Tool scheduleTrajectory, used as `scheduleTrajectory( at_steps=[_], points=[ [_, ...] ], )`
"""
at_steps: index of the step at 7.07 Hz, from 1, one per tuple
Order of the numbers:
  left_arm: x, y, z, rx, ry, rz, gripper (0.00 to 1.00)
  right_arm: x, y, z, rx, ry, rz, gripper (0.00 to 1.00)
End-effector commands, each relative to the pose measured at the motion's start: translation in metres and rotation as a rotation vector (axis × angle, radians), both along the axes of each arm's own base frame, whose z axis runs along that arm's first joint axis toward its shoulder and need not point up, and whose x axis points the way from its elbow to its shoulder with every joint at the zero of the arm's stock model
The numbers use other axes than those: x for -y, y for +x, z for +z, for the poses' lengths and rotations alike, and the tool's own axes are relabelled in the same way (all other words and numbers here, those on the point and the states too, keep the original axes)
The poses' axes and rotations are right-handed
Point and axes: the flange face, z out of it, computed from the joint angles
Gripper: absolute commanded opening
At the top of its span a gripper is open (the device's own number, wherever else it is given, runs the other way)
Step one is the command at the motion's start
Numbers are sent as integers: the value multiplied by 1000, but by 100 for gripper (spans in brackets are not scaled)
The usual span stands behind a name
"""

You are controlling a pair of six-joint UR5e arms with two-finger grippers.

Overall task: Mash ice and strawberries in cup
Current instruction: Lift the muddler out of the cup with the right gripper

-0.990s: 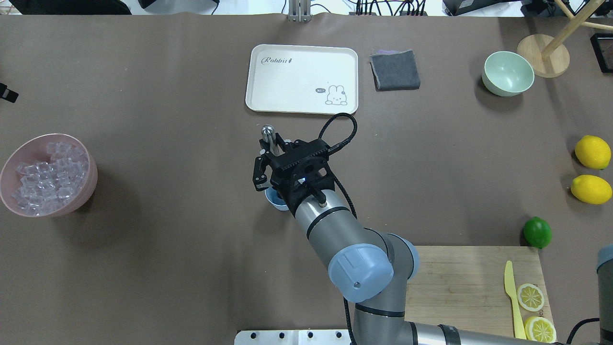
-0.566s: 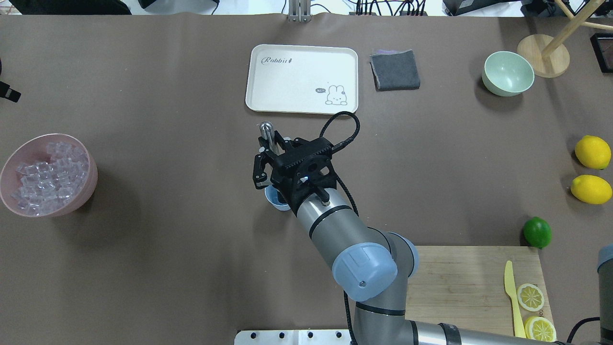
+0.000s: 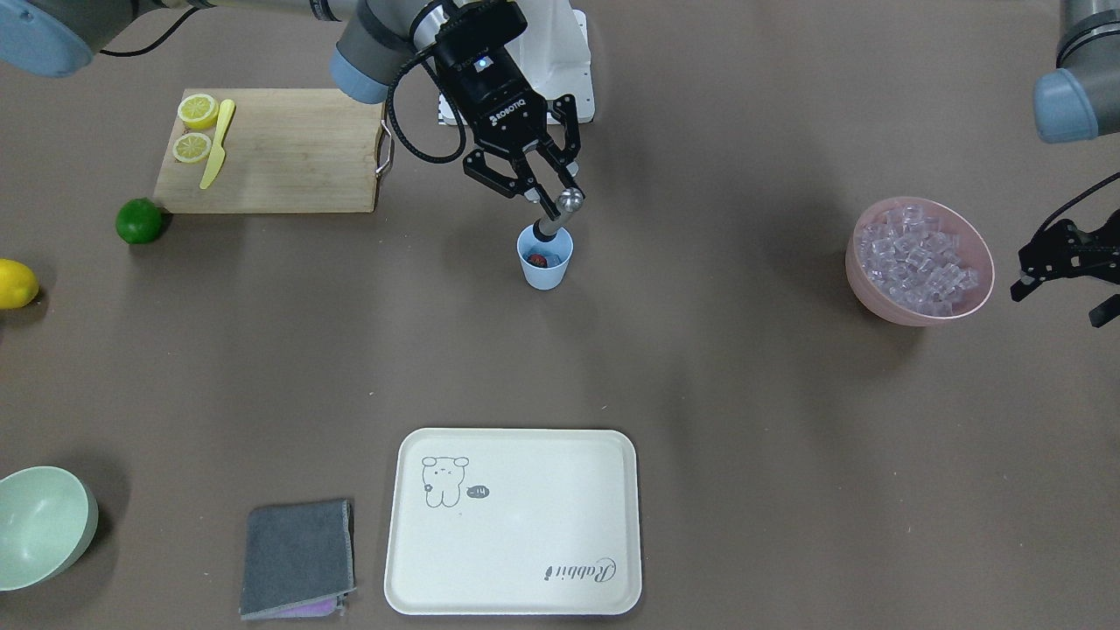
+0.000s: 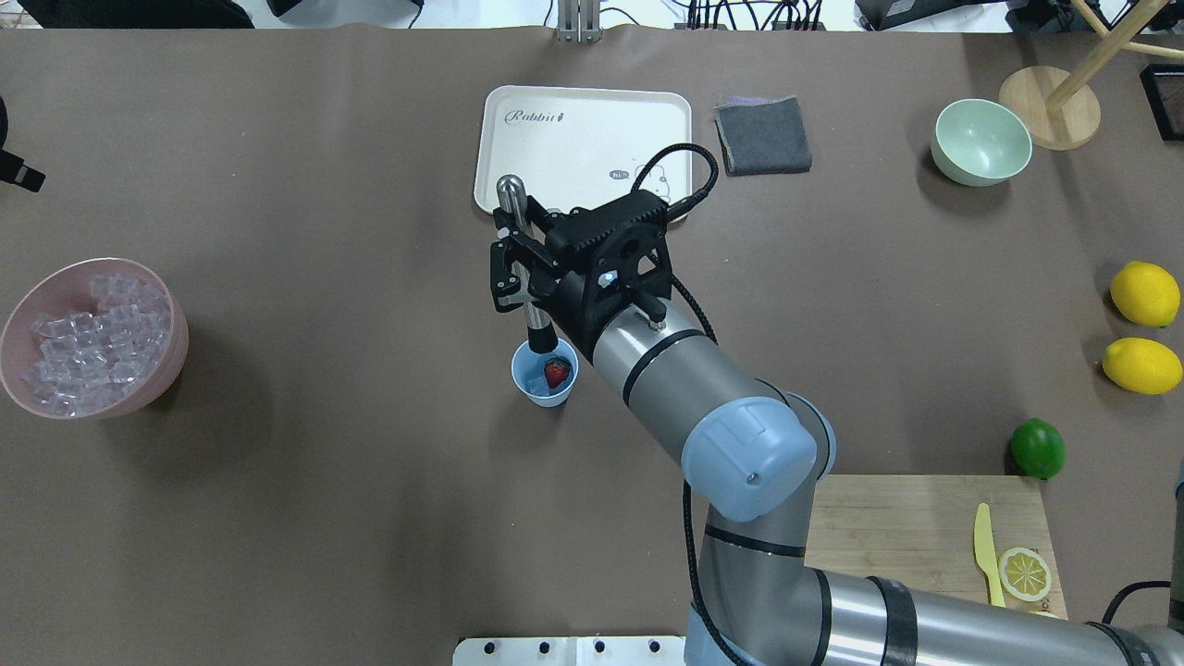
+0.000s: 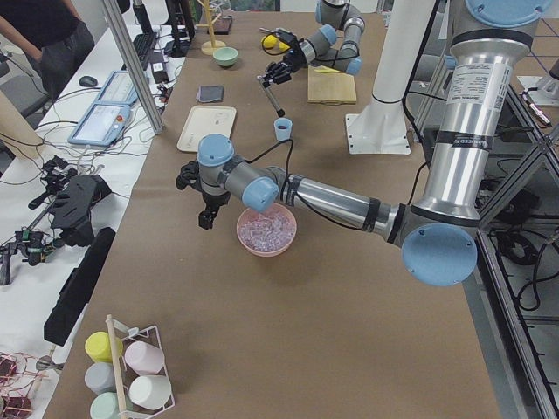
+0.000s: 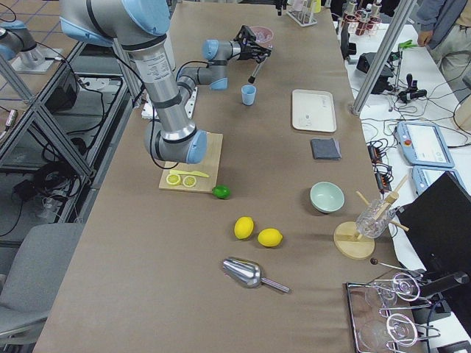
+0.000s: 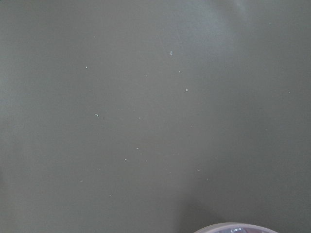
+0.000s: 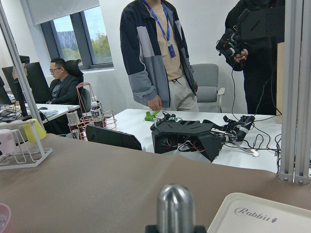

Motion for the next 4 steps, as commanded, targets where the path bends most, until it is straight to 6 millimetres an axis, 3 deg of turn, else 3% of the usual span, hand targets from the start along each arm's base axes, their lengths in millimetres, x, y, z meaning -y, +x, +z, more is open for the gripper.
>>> scheduleTrajectory(
  at_steps=[1, 4],
  points=[
    [2, 1, -8, -4, 13, 1, 97, 56, 39, 14, -20, -18, -70, 0],
    [11, -4, -27, -11, 48, -8, 97, 137, 119, 70, -23, -171, -216, 0]
  ],
)
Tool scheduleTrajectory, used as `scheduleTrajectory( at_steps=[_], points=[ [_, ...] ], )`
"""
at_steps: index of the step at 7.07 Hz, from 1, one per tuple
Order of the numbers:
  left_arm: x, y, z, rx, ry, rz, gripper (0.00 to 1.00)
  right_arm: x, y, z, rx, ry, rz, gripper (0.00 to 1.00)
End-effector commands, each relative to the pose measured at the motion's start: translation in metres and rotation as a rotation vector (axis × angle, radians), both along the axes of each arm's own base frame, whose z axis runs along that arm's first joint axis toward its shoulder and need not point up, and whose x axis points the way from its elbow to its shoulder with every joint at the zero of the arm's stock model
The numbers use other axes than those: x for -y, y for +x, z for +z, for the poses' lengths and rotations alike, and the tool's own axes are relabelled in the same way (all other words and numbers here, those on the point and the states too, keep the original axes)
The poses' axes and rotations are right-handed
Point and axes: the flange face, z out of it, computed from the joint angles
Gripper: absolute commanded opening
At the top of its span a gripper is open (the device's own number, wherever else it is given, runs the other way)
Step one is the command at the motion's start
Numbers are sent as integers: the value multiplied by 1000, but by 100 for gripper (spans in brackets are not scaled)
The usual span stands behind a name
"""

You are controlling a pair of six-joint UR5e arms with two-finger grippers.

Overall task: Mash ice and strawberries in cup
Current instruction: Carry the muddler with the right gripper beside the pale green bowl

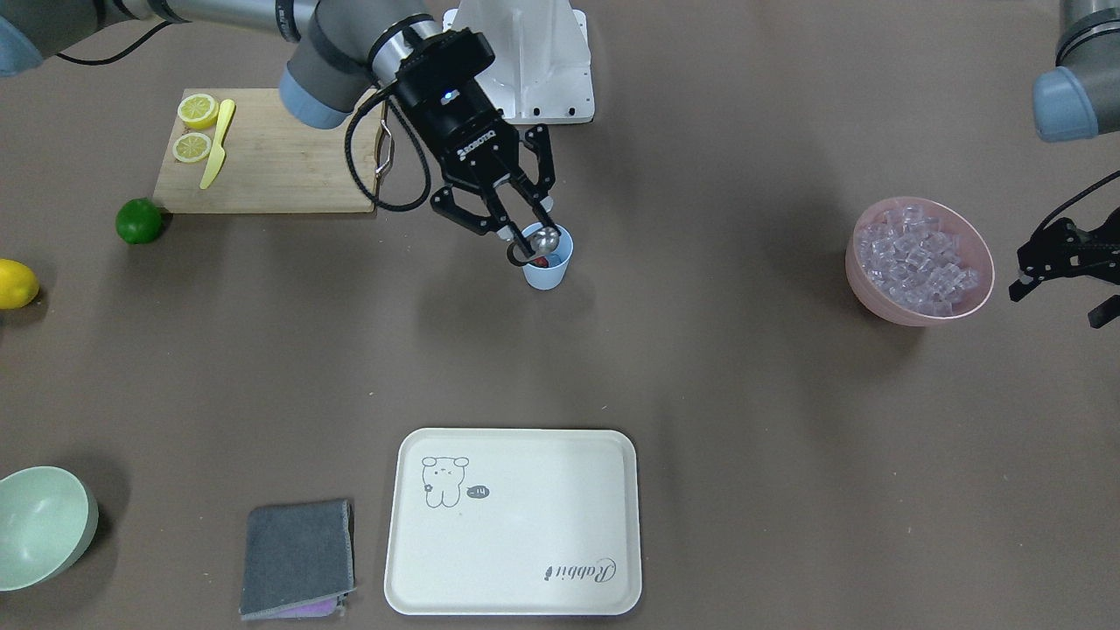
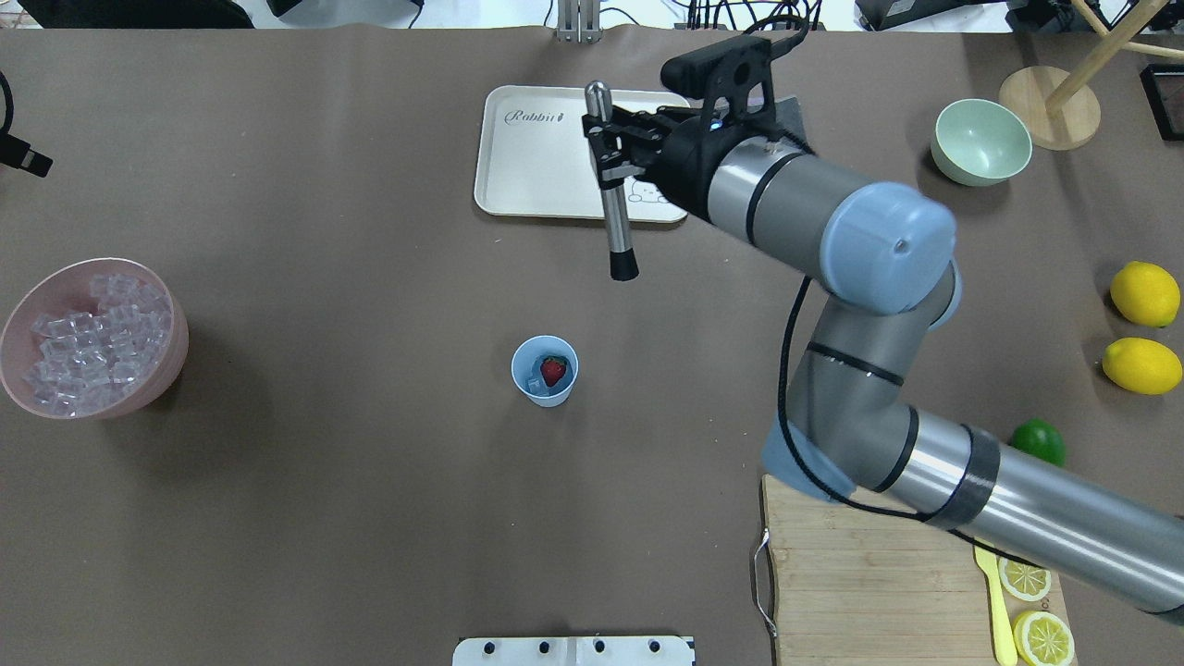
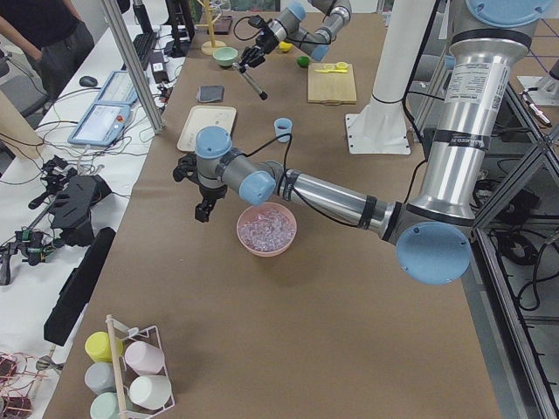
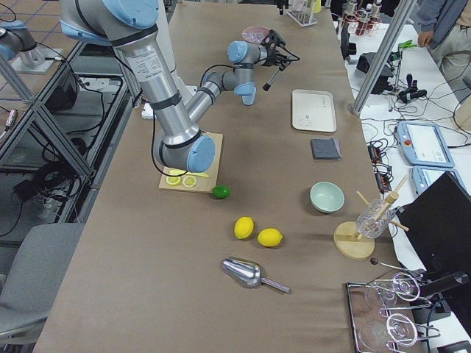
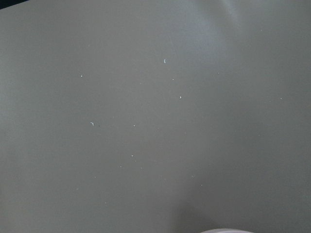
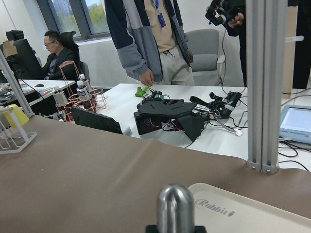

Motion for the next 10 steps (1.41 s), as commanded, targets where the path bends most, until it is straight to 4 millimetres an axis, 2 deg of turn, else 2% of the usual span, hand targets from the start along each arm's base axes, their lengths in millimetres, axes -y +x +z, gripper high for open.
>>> scheduleTrajectory(
  at_steps=[1, 4, 5, 6, 8, 10],
  points=[
    [2, -8, -19, -5, 39, -14, 97, 46, 58, 44, -5, -127, -107, 0],
    [-5, -22, -31, -9, 64, -36, 97, 93, 102, 117, -37, -318, -212, 0],
    [-5, -22, -32, -9, 68, -37, 97, 102, 134, 151, -52, -381, -263, 0],
    [-5, -23, -34, -8, 71, -39, 97, 111, 154, 180, -64, -437, -300, 0],
    [-9, -33, -39, -9, 87, -54, 97, 109, 169, 221, -76, -515, -359, 0],
    [-11, -35, -39, -8, 88, -56, 97, 115, 181, 276, -94, -619, -409, 0]
  ],
)
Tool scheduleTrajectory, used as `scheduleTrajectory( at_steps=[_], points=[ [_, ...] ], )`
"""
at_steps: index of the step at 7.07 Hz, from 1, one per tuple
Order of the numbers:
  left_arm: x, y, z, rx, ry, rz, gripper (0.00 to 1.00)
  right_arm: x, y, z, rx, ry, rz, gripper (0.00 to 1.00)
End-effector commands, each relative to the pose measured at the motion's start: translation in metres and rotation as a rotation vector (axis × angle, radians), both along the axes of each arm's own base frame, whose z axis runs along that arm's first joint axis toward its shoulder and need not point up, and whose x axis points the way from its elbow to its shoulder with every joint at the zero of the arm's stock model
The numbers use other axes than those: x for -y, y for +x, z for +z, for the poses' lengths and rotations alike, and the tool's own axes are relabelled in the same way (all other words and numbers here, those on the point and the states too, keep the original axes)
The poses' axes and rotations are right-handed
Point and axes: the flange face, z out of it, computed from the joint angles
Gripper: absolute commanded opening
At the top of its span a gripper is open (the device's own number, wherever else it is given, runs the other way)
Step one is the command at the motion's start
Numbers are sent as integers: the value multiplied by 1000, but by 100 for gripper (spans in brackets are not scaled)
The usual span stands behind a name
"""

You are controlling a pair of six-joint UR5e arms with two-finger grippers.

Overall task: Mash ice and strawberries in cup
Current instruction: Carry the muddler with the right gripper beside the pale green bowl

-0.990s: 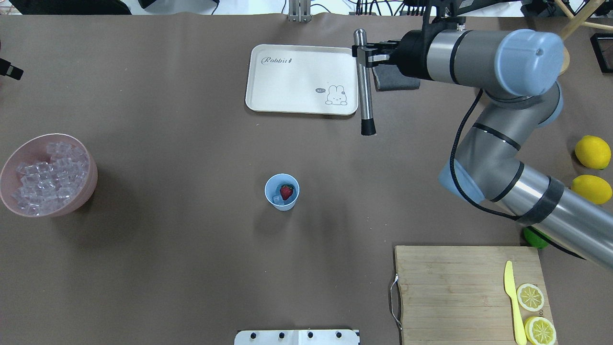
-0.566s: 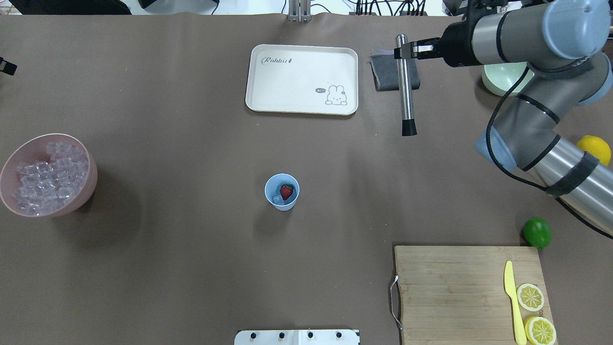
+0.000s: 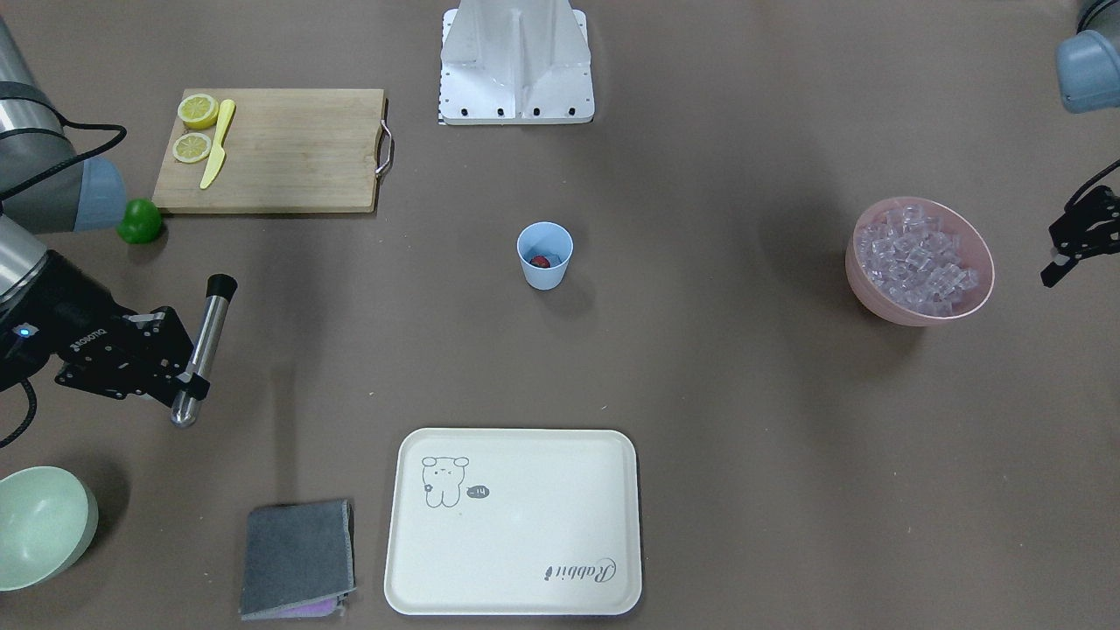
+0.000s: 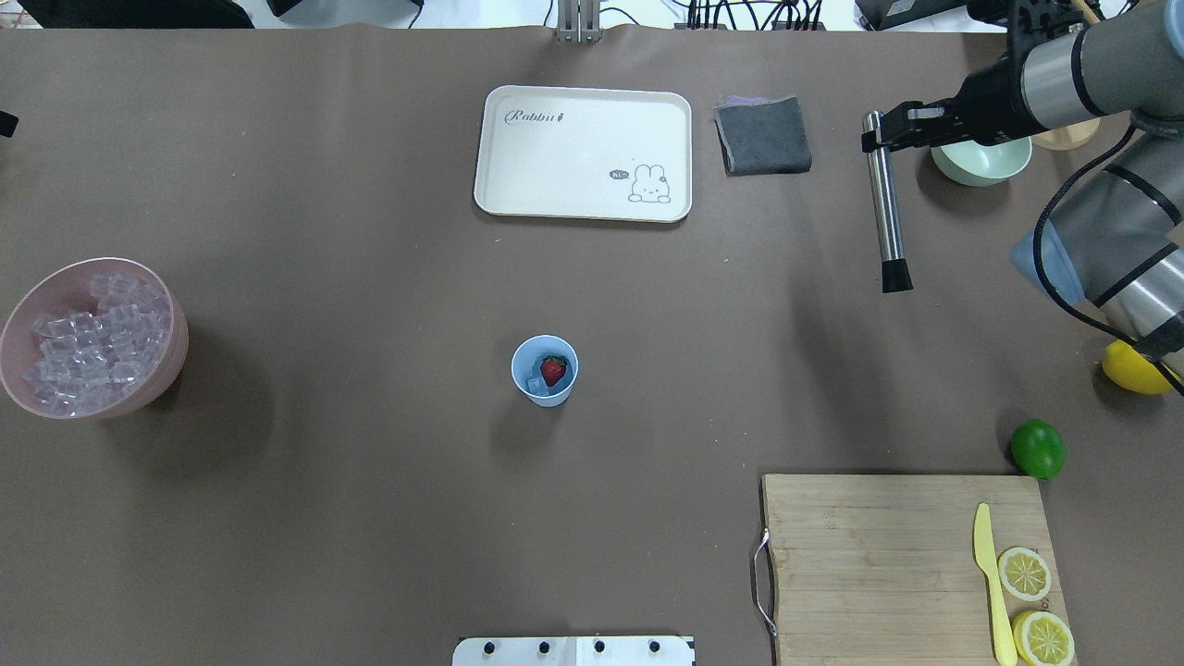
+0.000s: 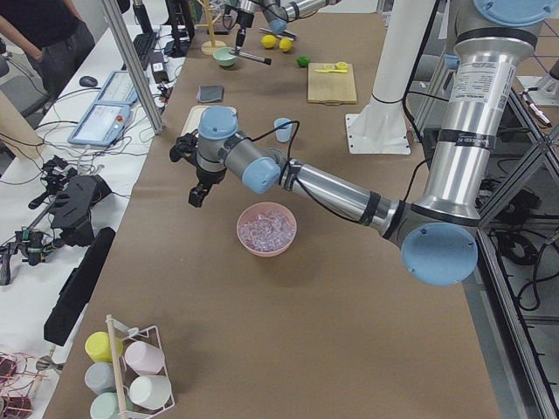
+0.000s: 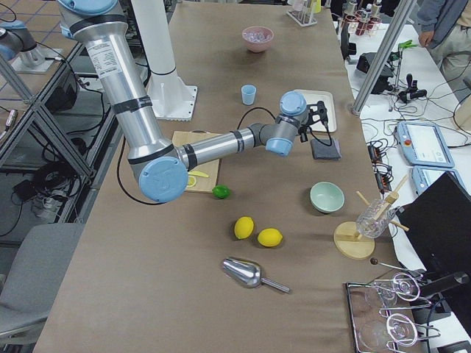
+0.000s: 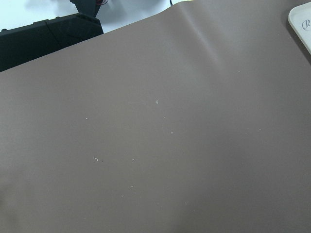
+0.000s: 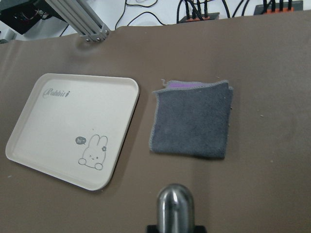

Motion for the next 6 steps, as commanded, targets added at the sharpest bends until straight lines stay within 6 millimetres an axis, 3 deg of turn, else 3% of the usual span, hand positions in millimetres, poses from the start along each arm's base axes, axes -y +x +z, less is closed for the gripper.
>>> scheduleTrajectory(
  at_steps=[1, 4, 6],
  points=[
    [-6, -3, -7, -3, 16, -3, 97, 9, 5, 52, -28, -95, -45, 0],
    [-5, -3, -8, -2, 18, -4, 97, 4, 0, 87, -51, -139, -86, 0],
    [-7, -3, -12, -5, 24, -3, 97, 2, -1, 121, -99, -122, -116, 0]
  ],
)
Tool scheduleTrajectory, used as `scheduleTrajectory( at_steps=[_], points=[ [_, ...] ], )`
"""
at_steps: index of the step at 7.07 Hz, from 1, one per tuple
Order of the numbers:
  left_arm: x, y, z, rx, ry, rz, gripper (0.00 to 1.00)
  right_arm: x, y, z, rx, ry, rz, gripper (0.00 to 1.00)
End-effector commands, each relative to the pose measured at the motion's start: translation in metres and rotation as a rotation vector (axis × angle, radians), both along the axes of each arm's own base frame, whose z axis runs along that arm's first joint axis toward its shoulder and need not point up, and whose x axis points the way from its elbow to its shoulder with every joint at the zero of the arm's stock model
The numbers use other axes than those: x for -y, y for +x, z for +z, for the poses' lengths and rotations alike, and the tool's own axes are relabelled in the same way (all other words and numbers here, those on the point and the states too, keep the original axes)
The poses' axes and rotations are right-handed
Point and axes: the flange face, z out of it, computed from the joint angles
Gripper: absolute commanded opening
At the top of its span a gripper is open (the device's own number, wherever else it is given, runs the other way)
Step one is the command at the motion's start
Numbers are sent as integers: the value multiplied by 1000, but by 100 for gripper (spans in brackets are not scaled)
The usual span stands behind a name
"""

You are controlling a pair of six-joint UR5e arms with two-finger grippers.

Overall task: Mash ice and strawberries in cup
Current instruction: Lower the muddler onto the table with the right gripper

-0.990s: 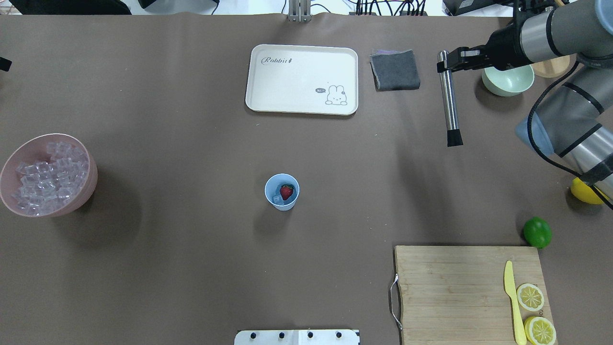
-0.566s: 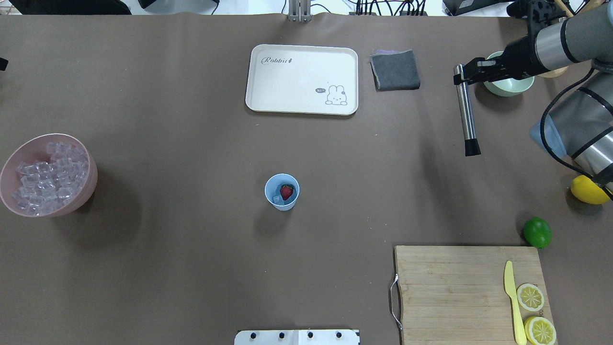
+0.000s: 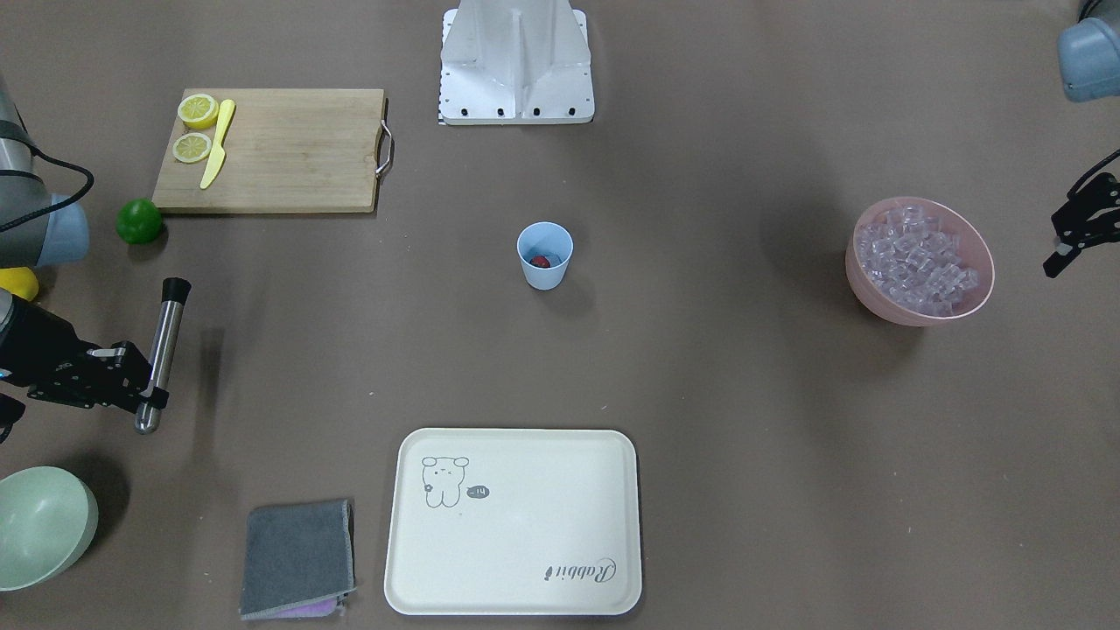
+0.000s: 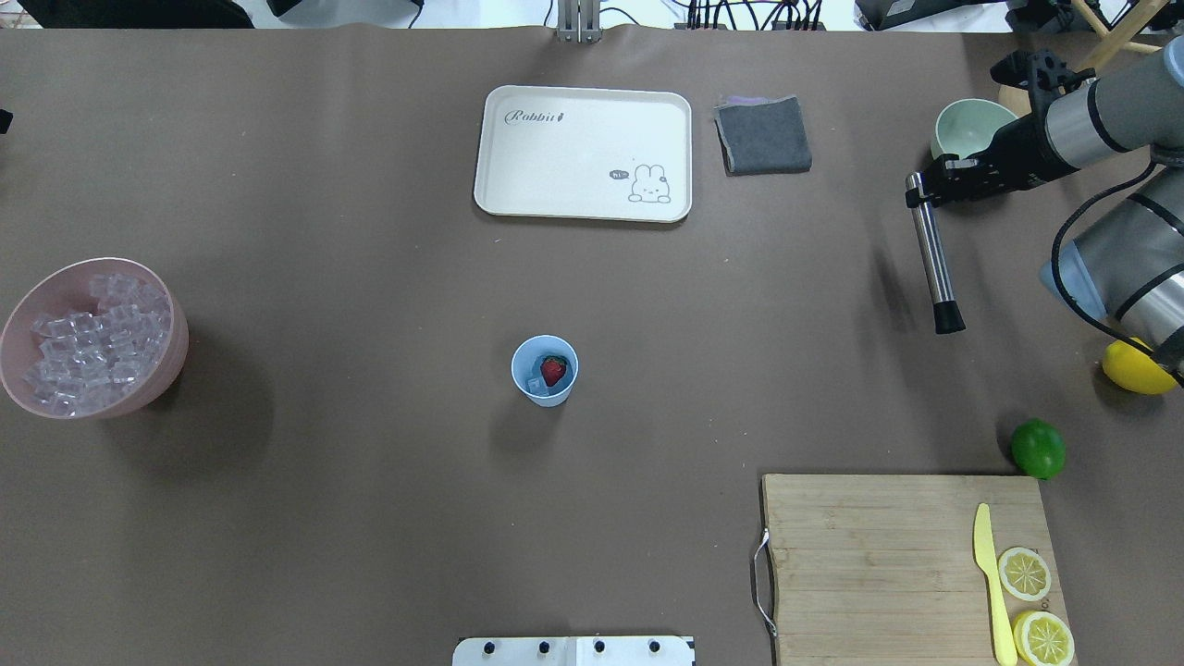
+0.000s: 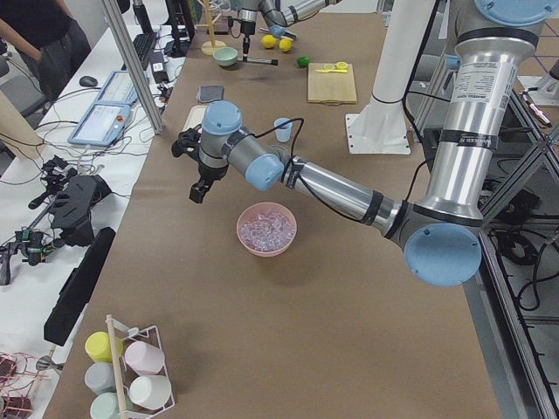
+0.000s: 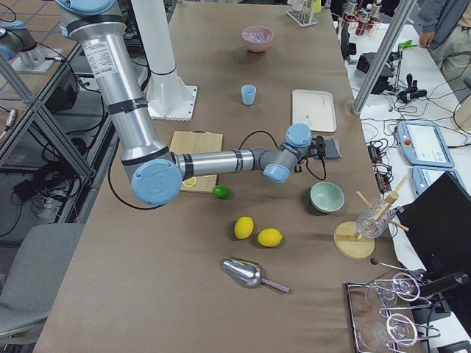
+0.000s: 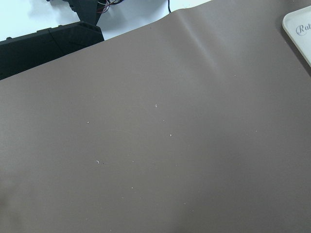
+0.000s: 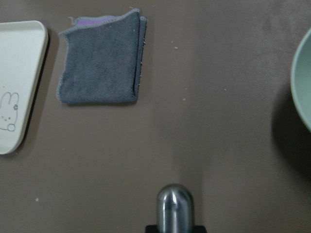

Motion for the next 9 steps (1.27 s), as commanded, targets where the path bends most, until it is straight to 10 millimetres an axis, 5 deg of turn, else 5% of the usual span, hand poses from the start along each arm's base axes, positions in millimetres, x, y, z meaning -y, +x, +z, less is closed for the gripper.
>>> scheduleTrajectory(
  at_steps=[1, 6, 7, 8, 9],
  points=[
    [-1, 0, -1, -1, 1, 0, 97, 0, 1, 34, -41, 1, -22, 0],
    [4, -1, -2, 18, 8, -17, 97, 0, -2, 51, -69, -68, -23, 0],
    [4, -2, 0, 22, 5, -21, 97, -1, -2, 54, -71, -73, -24, 17],
    [5, -3, 0, 29, 8, -27, 97, 0, -4, 51, -77, -86, -26, 52],
    [5, -7, -1, 29, 10, -35, 97, 1, -5, 48, -77, -83, -28, 76]
  ],
)
